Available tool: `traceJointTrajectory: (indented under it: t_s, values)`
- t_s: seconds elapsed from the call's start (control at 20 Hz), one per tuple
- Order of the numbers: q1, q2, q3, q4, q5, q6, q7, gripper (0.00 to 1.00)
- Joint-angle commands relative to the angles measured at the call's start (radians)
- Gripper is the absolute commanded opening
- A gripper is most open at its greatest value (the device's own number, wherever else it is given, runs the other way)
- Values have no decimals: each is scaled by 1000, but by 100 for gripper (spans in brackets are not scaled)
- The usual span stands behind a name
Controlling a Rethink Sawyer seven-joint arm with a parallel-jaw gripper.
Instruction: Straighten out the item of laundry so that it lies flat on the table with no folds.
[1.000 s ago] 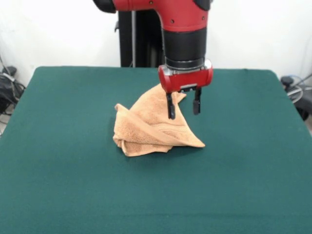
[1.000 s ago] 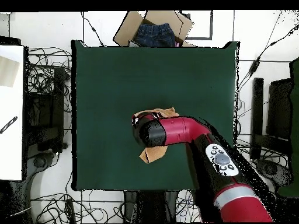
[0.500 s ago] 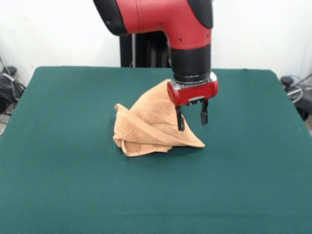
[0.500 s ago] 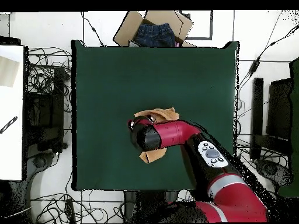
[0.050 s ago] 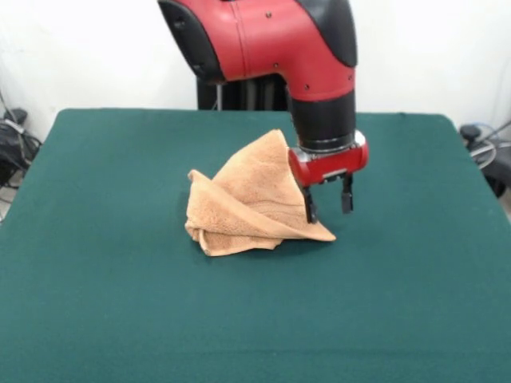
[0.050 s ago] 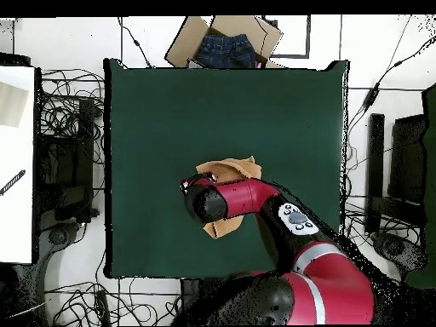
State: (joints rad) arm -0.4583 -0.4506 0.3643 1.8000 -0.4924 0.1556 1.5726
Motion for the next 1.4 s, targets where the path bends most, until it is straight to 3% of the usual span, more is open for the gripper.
traceJointTrajectory:
  t_s: [0.05,0.15,0.45,0.6,0.9,1.15,1.2,1.4]
  values:
    - [20,82,-10,-105,-67,-52,55,100]
    - [30,95,-31,-116,-48,-66,84,100]
    - [186,78,-247,-184,28,-119,220,100]
    - [215,87,-298,-195,78,-121,248,100]
    - [201,128,-309,-149,187,-197,293,100]
    - [164,129,-271,-122,198,-210,242,100]
    - [154,129,-258,-117,195,-215,229,0]
    - [149,128,-251,-110,194,-235,220,0]
